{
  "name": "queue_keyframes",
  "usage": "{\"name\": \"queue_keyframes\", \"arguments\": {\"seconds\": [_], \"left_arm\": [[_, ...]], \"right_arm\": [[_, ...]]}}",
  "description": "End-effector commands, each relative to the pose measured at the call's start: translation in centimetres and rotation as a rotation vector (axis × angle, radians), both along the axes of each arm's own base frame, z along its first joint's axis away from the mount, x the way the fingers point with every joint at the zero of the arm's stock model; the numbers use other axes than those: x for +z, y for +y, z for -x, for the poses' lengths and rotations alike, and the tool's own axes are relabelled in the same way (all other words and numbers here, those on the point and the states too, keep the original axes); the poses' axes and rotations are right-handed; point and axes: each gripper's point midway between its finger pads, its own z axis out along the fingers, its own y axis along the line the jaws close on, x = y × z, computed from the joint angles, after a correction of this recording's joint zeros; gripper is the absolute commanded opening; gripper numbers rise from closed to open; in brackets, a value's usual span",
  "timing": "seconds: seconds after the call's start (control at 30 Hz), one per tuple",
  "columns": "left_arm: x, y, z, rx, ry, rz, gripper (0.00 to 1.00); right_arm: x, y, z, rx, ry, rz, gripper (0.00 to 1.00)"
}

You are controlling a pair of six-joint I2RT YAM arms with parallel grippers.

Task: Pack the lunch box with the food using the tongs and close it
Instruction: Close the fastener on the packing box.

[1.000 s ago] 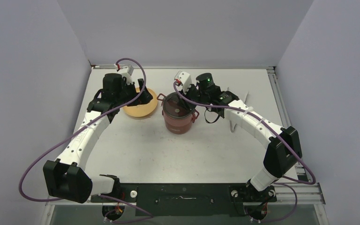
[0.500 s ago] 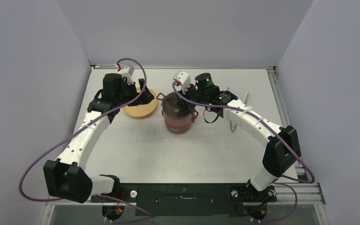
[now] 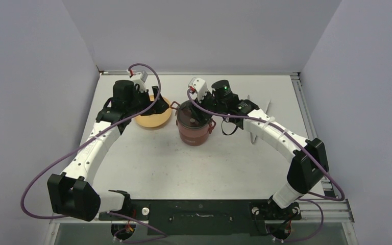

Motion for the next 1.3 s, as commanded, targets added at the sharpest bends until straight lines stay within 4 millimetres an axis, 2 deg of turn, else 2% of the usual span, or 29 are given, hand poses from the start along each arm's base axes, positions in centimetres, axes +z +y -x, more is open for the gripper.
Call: {"name": "queue_keyframes", "arguments": {"seconds": [0.0,0.13,0.27,0.33,0.47,0.6,0.73,0.9,1.07,1.27], "left_arm": [[2.5,-1.0,-0.5,-0.027,-0.111,-0.009,0.83],[4.6,-3.4,0.4,-0.087,-0.190,-0.049,0.81],[5.8,-6.3,1.6,-0.169,-0.231,-0.066,0.81],[5.8,-7.5,1.8,-0.196,-0.229,-0.077,0.82],[5.4,-9.6,1.9,-0.228,-0.231,-0.161,0.82],[5.0,-10.7,1.1,-0.205,-0.227,-0.287,0.84],[4.3,-11.3,-0.2,-0.186,-0.199,-0.311,0.86],[2.9,-12.7,-0.9,-0.209,-0.162,-0.324,0.88],[1.4,-13.2,-0.9,-0.231,-0.135,-0.358,0.91],[0.1,-13.0,-0.8,-0.234,-0.115,-0.396,0.90]], "right_arm": [[6.7,-0.3,-0.1,-0.063,-0.119,-0.131,0.58],[8.1,-1.9,-0.6,-0.202,-0.103,-0.180,0.61],[7.7,-4.5,-0.9,-0.328,-0.039,-0.218,0.62],[6.9,-6.2,-1.0,-0.381,0.007,-0.235,0.62],[3.9,-10.2,-1.4,-0.494,0.082,-0.209,0.61],[0.4,-12.4,-0.8,-0.582,0.149,-0.136,0.60],[-1.8,-12.5,0.2,-0.601,0.220,-0.135,0.59],[-3.6,-12.3,0.5,-0.620,0.277,-0.137,0.58],[-4.7,-12.1,0.7,-0.630,0.322,-0.138,0.58],[-6.5,-12.0,1.7,-0.631,0.387,-0.106,0.57]]}}
